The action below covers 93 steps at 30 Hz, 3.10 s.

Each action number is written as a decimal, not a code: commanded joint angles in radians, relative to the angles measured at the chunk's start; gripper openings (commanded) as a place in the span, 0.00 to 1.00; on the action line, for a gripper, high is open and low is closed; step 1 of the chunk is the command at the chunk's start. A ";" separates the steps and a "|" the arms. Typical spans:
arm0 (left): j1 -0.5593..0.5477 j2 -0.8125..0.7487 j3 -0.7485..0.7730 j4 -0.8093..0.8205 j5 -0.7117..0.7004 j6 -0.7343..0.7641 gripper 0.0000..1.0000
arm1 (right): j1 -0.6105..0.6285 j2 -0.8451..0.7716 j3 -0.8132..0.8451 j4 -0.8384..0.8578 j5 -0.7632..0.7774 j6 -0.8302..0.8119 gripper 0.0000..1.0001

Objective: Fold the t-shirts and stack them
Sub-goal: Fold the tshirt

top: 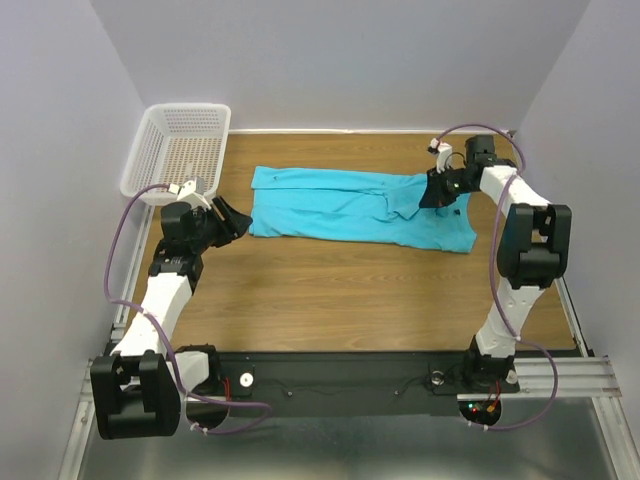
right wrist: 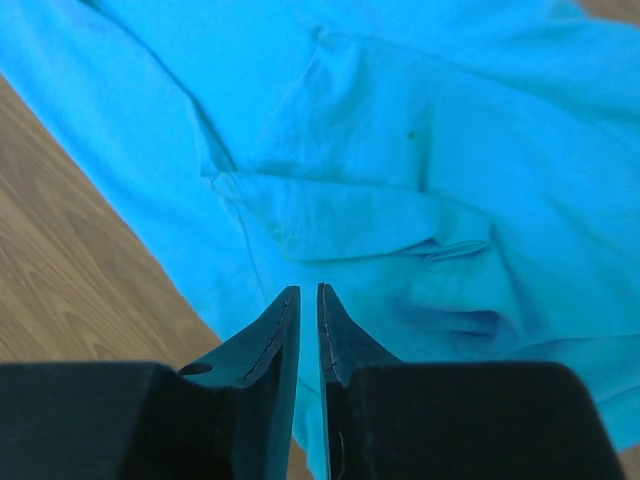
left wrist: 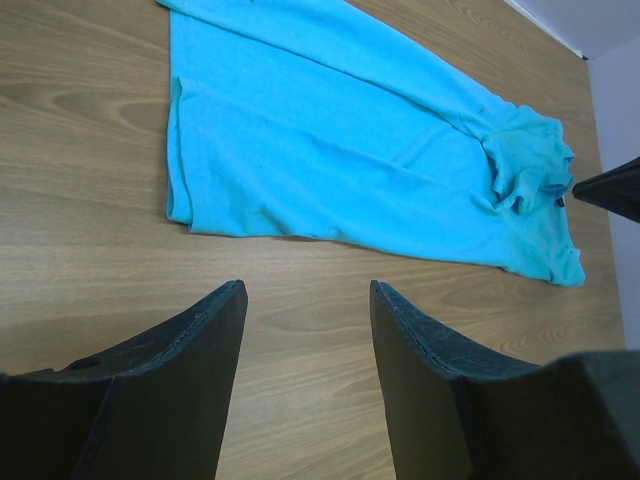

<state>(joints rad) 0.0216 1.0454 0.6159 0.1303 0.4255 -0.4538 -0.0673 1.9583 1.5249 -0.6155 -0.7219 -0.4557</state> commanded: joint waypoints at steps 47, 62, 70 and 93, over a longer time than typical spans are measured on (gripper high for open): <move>0.009 -0.050 -0.010 0.035 0.029 -0.003 0.63 | 0.150 0.182 0.264 0.066 0.248 0.126 0.40; 0.012 -0.036 -0.015 0.042 0.044 0.001 0.63 | 0.152 0.194 0.227 0.053 0.182 0.115 0.47; 0.014 -0.030 -0.013 0.042 0.047 0.004 0.63 | 0.150 0.205 0.224 0.042 0.174 0.132 0.41; 0.021 -0.039 -0.007 0.022 0.041 0.012 0.63 | 0.152 0.330 0.449 0.025 0.159 0.316 0.01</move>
<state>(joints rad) 0.0349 1.0321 0.6003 0.1375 0.4561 -0.4618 0.0792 2.2543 1.8740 -0.6010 -0.5327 -0.2367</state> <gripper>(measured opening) 0.629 0.014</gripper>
